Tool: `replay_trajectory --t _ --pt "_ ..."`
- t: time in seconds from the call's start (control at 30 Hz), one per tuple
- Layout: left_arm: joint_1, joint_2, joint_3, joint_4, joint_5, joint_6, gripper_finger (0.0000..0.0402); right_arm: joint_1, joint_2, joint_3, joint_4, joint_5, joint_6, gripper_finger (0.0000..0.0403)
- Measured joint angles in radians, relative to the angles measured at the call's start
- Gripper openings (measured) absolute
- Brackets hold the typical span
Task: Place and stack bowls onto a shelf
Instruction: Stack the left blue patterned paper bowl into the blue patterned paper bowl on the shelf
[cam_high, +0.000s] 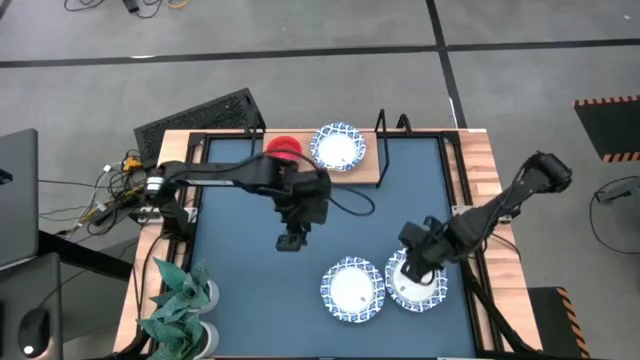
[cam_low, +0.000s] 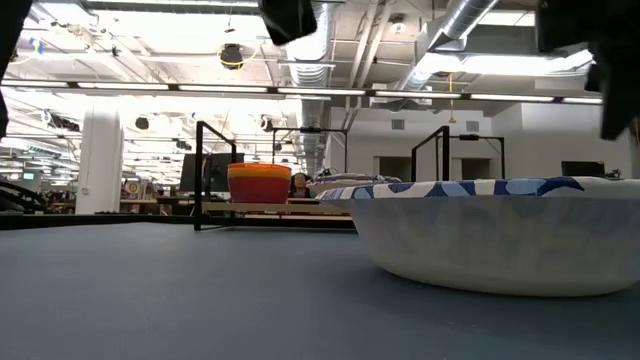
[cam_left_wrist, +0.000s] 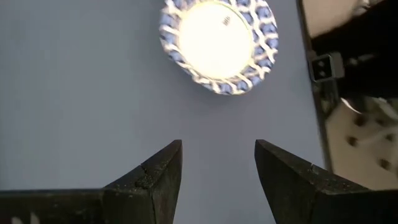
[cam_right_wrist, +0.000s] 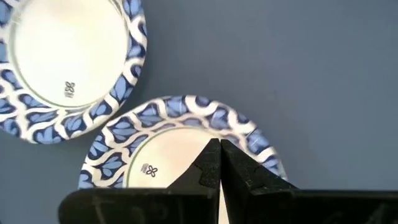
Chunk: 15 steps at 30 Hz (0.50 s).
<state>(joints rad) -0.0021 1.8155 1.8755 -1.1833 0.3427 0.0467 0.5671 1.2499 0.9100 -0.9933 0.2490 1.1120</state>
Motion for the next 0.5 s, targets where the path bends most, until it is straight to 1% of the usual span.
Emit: replay_trajectory --t 0.13,0.23,0.33,0.4,0.5 --pt "0.0 -0.061 0.0 0.001 -0.067 -0.003 0.0185 0.058 0.085 0.0 0.026 -0.011 0.099 0.0023" --pt "0.0 -0.098 0.0 -0.002 -0.097 -0.005 0.0185 0.084 0.142 0.0 0.062 -0.038 0.142 0.0032" --pt "0.0 -0.122 0.0 -0.004 -0.099 -0.008 0.0185 0.096 0.188 0.0 0.089 -0.062 0.156 0.0038" --pt "0.0 -0.134 0.0 -0.003 -0.124 -0.024 0.0185 0.096 0.208 0.0 0.108 -0.068 0.156 0.0036" --pt "-0.005 -0.133 -0.004 0.02 -0.157 -0.038 0.0185 0.087 0.206 0.0 0.124 -0.068 0.153 0.0031"
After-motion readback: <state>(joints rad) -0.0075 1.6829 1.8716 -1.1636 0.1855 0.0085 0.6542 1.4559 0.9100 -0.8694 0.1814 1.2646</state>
